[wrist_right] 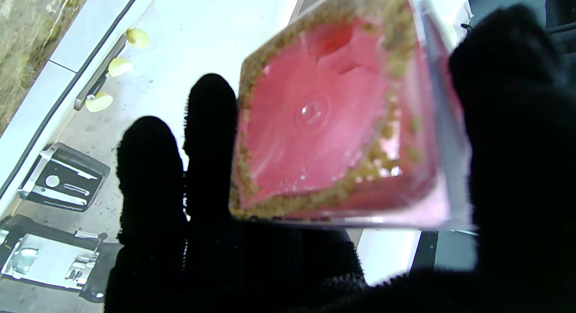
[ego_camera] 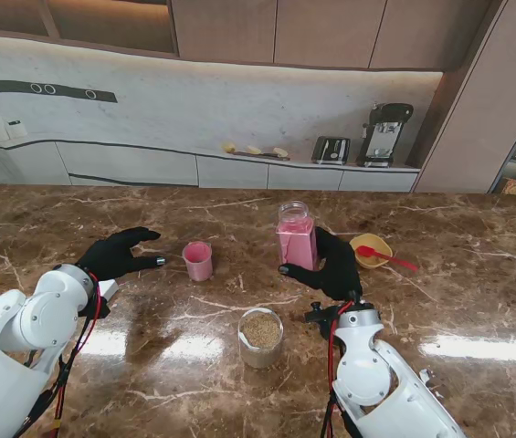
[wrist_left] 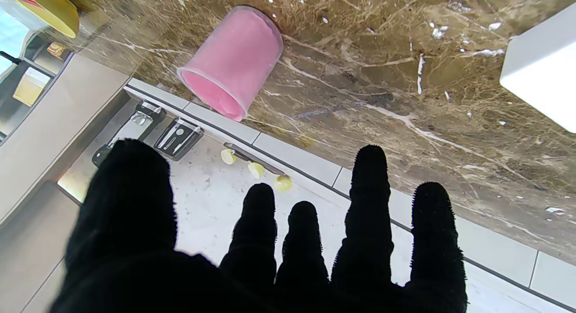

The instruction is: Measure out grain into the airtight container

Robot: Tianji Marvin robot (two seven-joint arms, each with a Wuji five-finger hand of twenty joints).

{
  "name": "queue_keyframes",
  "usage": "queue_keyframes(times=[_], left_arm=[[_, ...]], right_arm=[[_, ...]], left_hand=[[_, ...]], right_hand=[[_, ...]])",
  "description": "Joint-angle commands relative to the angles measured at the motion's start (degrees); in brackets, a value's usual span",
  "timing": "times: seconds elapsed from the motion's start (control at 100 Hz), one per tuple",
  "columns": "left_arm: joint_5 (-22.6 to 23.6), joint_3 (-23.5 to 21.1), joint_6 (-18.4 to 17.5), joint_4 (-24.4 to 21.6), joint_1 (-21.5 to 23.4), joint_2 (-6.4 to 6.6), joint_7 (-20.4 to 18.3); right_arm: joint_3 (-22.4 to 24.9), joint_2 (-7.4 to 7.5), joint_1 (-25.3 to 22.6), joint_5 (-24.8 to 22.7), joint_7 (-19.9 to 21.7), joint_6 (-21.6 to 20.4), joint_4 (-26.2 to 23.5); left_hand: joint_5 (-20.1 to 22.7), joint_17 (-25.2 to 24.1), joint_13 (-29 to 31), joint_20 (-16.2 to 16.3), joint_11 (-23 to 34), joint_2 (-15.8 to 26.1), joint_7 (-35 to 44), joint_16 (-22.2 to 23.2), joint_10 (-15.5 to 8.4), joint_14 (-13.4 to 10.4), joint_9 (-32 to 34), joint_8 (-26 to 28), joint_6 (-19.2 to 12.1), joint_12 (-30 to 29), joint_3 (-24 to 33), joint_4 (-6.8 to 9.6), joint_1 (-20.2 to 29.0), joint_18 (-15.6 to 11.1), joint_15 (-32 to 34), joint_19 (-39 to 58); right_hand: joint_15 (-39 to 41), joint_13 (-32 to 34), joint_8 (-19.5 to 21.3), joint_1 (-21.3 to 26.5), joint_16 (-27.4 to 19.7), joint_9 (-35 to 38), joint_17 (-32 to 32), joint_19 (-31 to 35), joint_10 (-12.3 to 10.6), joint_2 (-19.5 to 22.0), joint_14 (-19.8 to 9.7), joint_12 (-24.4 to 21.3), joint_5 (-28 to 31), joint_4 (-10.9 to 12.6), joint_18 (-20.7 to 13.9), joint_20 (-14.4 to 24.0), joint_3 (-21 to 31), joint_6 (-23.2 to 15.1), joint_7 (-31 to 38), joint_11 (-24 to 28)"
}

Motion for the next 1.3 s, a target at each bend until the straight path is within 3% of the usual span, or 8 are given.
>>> queue_keyframes(times=[0.0, 0.19, 0.21, 0.27, 0.53, 0.77, 0.96, 1.29], left_arm=[[-0.9, 0.0, 1.2, -0.3, -0.1, 0.05, -0.6], [-4.0, -1.2, 3.1, -1.0, -0.6, 0.35, -3.8], [-4.5, -1.3, 3.1, -0.9, -0.7, 0.46, -4.6], [-5.6, -1.5, 3.0, -0.7, -1.3, 0.82, -6.8], [-8.2, -0.1, 2.5, 1.9, -3.2, 1.39, -10.1], [-9.4, 1.6, 2.7, 3.5, -3.4, 1.61, -11.4], [-7.7, 3.4, 2.3, 4.0, -3.2, 1.59, -10.7], [-5.2, 6.8, 2.7, 4.5, -2.8, 1.7, -10.1]], right_arm=[[0.2, -0.48, 0.1, 0.4, -0.1, -0.4, 0.7], [0.6, -0.88, 0.6, 0.1, -1.5, -1.8, 1.5], [0.6, -0.89, 0.7, 0.1, -1.6, -1.9, 1.6], [0.7, -0.94, 0.7, 0.2, -1.5, -2.4, 1.8], [1.4, -1.11, 0.5, 0.9, -1.5, -4.2, 2.6], [2.5, -1.13, -0.4, 1.4, -1.4, -5.1, 2.1], [2.8, -1.01, -0.7, 1.6, -1.0, -5.1, 1.2], [3.1, -0.88, -1.3, 1.9, -0.6, -4.8, 0.4]], left_hand=[[-0.9, 0.4, 0.6, 0.8, -0.7, -1.1, -1.1, -0.6, 0.8, 1.2, -1.2, 0.3, 1.2, -0.1, 1.6, 1.8, -2.2, 1.6, 0.0, 2.4], [-3.1, 1.1, 0.2, 1.1, -1.1, -6.7, -2.4, -1.3, -0.1, 0.4, -2.4, -0.4, 3.1, -0.3, 1.9, 2.12, -0.4, 1.5, -1.1, 4.0], [-3.5, 1.0, 0.2, 0.6, -1.0, -10.0, -2.6, -1.6, -0.2, 0.2, -2.8, -1.4, 3.2, -0.4, 8.8, 1.65, -3.1, 1.4, -1.3, 4.4], [-4.7, 0.7, -0.4, 0.9, -1.2, -15.7, -3.5, -2.0, -0.9, -0.6, -3.8, -2.2, 3.3, -0.5, 15.5, 0.36, -4.1, 0.6, -2.3, 4.0], [-8.2, -2.3, -7.1, -2.0, -1.5, -29.4, -4.2, -9.0, -3.0, -3.9, -5.6, -2.0, 2.1, -0.7, 33.2, -3.68, -5.3, -6.2, -12.5, -6.9], [-11.3, -5.5, -20.1, -12.6, -3.7, -32.5, -2.9, -21.1, -4.7, -12.4, -6.1, 0.8, 1.0, -2.1, 37.9, -4.9, -5.2, -15.3, -20.5, -27.8], [-11.9, -6.5, -25.4, -9.5, -4.7, -32.9, -3.8, -22.9, -5.5, -14.1, -6.5, 2.4, 1.5, -2.7, 38.7, -5.37, -6.0, -17.0, -21.7, -37.1], [-11.7, -6.2, -26.9, -9.9, -6.9, -30.4, -2.7, -22.9, -5.0, -13.4, -7.7, 2.9, 0.3, -3.8, 37.4, -4.92, -5.5, -14.8, -22.0, -40.2]], right_hand=[[3.9, 2.7, 0.6, 21.4, 1.6, 5.1, 0.8, 1.2, -9.4, 6.5, -6.3, 2.7, 8.8, 4.3, -1.7, 1.6, 20.2, -20.6, 5.4, 5.4], [3.8, 2.7, 0.1, 21.6, 1.1, 5.6, 1.0, 1.1, -9.9, 6.5, -6.4, 2.6, 9.7, 4.4, -1.7, 1.7, 20.3, -20.9, 5.2, 5.7], [3.7, 2.7, 0.1, 21.6, 1.1, 5.6, 1.0, 1.1, -10.0, 6.5, -6.4, 2.6, 9.8, 4.4, -1.7, 1.7, 20.3, -21.0, 5.3, 5.7], [3.6, 2.8, 0.1, 21.5, 0.9, 5.6, 1.0, 1.1, -10.0, 6.5, -6.3, 2.6, 9.8, 4.4, -1.7, 1.7, 20.3, -21.0, 5.3, 5.7], [3.4, 3.0, 0.1, 21.4, 0.5, 5.6, 1.0, 1.1, -9.9, 6.7, -6.2, 2.5, 9.9, 4.4, -1.7, 1.8, 20.3, -21.0, 5.5, 5.8], [3.5, 3.2, 0.0, 21.3, 0.4, 5.8, 1.1, 1.1, -9.8, 6.6, -6.2, 2.5, 10.0, 4.3, -1.5, 1.8, 20.3, -21.0, 5.7, 5.9], [3.5, 3.3, 0.0, 21.2, 0.3, 5.7, 1.2, 1.1, -9.7, 6.7, -6.2, 2.4, 9.9, 4.3, -1.5, 1.8, 20.3, -21.0, 5.7, 5.9], [3.5, 3.2, -0.1, 21.0, 0.2, 5.6, 1.2, 1.1, -9.4, 7.1, -6.1, 2.3, 9.7, 4.3, -1.5, 1.8, 20.2, -20.9, 5.9, 5.8]])
